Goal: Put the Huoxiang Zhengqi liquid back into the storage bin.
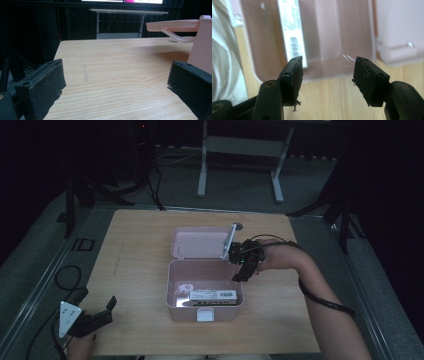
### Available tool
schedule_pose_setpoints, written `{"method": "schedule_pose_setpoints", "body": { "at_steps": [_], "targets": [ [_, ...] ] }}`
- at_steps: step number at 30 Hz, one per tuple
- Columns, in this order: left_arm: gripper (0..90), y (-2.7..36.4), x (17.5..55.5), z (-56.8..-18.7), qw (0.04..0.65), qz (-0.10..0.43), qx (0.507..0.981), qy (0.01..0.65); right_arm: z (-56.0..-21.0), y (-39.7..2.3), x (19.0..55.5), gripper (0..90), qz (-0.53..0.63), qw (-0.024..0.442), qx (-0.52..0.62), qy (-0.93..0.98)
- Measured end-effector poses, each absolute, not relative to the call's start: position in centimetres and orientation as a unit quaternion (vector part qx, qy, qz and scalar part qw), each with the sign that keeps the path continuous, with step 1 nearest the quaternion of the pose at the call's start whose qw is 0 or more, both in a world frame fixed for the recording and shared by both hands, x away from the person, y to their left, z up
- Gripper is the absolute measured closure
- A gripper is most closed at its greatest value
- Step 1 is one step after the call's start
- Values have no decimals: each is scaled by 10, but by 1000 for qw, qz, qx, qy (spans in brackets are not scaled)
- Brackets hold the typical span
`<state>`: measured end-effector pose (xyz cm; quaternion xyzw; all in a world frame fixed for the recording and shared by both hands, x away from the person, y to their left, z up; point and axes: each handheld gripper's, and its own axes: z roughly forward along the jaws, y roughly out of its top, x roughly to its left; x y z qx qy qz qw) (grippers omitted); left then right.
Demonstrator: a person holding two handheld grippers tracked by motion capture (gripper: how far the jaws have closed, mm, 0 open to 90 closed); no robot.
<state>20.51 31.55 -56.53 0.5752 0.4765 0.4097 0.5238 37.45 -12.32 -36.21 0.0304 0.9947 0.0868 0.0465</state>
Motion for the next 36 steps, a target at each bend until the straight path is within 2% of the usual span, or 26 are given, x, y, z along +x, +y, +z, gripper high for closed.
{"method": "schedule_pose_setpoints", "body": {
  "at_steps": [5,8,11,12,20,25,27,36],
  "targets": [
    [12,316,205,-565,523,410,576,476,-368,-150,385,368,101,55,65,991],
    [11,315,205,-565,522,410,576,476,-380,-166,394,297,110,50,94,988],
    [11,316,205,-565,522,410,576,477,-392,-180,402,145,131,42,121,983],
    [12,316,205,-565,522,410,576,477,-397,-185,405,130,138,41,133,981],
    [11,316,205,-565,523,410,575,477,-452,-210,419,110,202,125,201,950],
    [11,316,205,-565,525,409,574,478,-488,-222,423,109,241,153,252,924],
    [11,316,205,-565,525,409,574,478,-502,-227,421,109,250,183,267,912],
    [11,316,205,-565,525,410,574,477,-540,-251,414,109,293,232,330,867]
  ]
}}
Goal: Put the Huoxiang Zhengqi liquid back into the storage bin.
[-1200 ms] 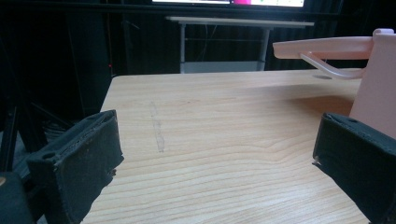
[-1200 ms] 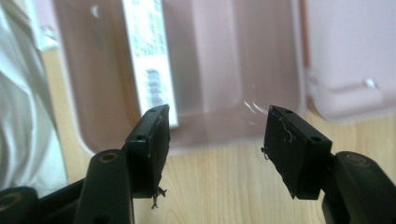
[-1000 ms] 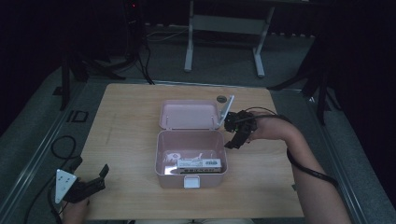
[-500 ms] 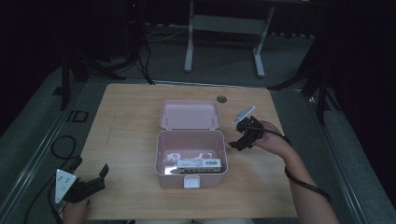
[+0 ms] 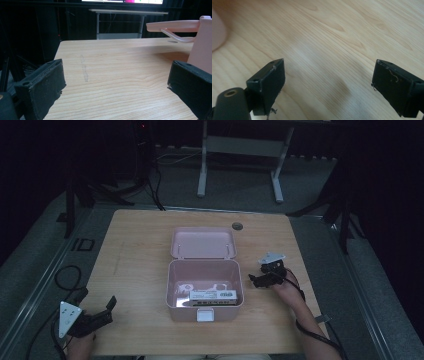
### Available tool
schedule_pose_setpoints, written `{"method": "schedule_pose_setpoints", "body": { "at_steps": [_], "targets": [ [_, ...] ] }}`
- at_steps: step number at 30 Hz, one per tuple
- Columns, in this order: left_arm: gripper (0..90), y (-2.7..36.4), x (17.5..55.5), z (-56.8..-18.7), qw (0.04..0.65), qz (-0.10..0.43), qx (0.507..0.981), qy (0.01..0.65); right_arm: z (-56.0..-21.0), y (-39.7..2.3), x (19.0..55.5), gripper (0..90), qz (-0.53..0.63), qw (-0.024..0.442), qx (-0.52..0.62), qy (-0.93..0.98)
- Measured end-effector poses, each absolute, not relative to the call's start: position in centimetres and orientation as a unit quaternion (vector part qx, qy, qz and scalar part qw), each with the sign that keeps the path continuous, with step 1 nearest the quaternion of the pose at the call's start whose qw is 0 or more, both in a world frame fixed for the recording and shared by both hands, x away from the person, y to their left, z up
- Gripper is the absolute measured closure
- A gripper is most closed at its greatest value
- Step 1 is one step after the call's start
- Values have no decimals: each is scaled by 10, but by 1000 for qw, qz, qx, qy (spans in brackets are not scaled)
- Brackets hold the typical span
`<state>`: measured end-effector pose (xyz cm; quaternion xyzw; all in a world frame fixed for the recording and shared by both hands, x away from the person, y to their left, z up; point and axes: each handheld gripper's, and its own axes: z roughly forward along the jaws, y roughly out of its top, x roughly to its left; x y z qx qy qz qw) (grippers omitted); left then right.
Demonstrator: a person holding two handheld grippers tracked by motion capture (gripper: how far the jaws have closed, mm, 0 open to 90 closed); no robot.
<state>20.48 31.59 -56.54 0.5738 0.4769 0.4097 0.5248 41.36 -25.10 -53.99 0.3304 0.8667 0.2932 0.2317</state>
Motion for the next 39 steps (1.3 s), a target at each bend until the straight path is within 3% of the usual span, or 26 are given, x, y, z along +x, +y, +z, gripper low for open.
{"method": "schedule_pose_setpoints", "body": {
  "at_steps": [16,39],
  "targets": [
    [11,316,205,-565,524,410,575,477,-549,-303,402,109,363,270,421,786],
    [11,315,205,-565,523,410,575,477,-546,-360,384,125,431,250,504,706]
  ]
}}
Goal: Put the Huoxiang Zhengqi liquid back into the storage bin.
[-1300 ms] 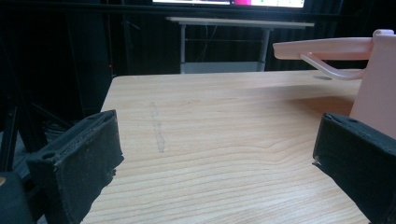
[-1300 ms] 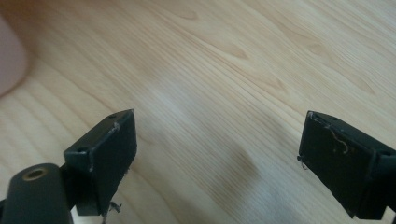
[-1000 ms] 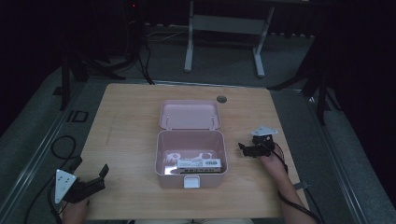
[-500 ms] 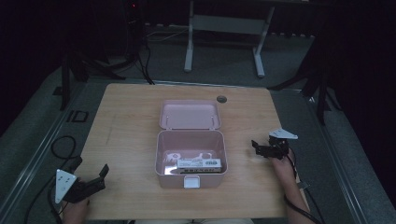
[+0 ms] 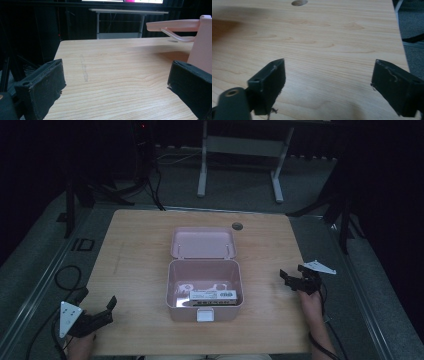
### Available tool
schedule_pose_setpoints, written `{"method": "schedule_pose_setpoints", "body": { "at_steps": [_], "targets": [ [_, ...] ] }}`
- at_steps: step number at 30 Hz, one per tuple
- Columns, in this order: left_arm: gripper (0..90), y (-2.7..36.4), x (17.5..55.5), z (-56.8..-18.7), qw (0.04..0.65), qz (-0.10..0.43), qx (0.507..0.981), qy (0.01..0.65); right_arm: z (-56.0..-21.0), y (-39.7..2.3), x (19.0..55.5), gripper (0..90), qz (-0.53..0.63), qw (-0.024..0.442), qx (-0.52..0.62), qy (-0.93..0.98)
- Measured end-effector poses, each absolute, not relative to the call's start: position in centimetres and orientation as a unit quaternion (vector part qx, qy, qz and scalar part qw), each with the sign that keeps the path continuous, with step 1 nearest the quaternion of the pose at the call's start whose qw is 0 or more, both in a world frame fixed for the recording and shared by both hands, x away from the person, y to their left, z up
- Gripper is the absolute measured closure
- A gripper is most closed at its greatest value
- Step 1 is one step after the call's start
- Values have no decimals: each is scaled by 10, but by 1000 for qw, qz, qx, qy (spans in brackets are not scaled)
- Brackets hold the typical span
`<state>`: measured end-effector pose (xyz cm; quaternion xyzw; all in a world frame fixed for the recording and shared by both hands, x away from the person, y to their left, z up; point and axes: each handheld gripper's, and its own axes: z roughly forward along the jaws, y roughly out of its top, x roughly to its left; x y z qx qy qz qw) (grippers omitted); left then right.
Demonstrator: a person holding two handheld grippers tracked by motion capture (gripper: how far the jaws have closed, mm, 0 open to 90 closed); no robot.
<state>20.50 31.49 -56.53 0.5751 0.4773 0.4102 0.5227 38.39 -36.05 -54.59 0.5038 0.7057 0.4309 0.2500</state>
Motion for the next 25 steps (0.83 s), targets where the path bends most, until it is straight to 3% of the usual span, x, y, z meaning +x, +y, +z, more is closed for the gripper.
{"method": "schedule_pose_setpoints", "body": {
  "at_steps": [25],
  "targets": [
    [12,315,206,-565,522,407,579,476,-553,-372,380,126,437,224,514,703]
  ]
}}
